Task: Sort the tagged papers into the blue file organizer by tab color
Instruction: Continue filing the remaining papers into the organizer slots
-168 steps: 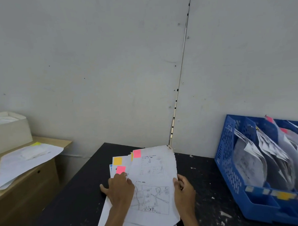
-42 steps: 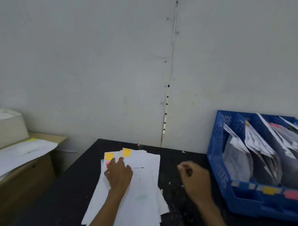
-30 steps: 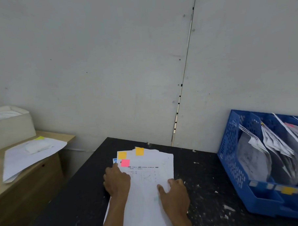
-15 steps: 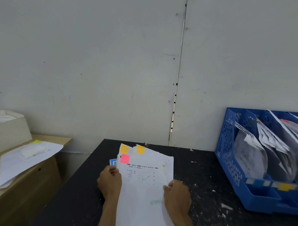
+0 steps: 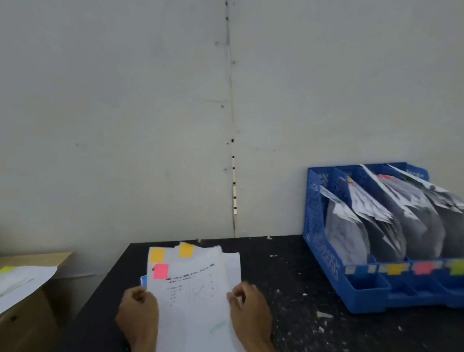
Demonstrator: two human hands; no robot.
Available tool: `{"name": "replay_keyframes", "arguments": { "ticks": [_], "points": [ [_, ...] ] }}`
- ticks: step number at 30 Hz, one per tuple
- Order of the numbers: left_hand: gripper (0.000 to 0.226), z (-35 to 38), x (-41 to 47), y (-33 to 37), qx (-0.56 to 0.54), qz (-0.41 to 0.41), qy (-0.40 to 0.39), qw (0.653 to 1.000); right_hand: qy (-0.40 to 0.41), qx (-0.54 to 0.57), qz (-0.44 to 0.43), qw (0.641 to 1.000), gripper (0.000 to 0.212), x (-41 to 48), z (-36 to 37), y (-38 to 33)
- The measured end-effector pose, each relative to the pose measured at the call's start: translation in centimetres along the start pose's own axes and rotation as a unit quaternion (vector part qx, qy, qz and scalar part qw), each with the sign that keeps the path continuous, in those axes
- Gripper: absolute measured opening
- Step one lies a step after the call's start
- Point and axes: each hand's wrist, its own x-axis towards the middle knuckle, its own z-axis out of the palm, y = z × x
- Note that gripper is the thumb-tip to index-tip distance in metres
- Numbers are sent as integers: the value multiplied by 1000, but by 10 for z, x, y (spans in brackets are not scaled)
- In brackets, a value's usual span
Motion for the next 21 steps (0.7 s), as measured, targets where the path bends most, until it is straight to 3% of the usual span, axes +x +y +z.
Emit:
{"name": "replay_keyframes", "arguments": {
  "ticks": [3, 5, 10, 14, 18, 21],
  "points": [
    [27, 5, -6, 9, 41, 80, 26, 996, 12, 160, -20, 987, 16, 4, -15, -6],
    [24, 13, -21, 24, 23, 126, -5, 992, 39, 231, -41, 971, 18, 9, -38, -12],
    [13, 68, -89, 93, -64, 219, -239, 944, 173, 280, -79, 941, 12, 26, -123, -22],
    [29, 122, -161, 168, -129, 223, -392, 883, 198, 272, -107, 936, 51, 38, -221, -13],
    [29, 165, -228, 231, -178, 293, -457, 821, 284, 179, -122, 934, 28, 40, -315, 11],
    [31, 198, -259, 263, -167, 388, -431, 797, 360, 133, -111, 917, 21, 35, -366, 34]
  ]
}}
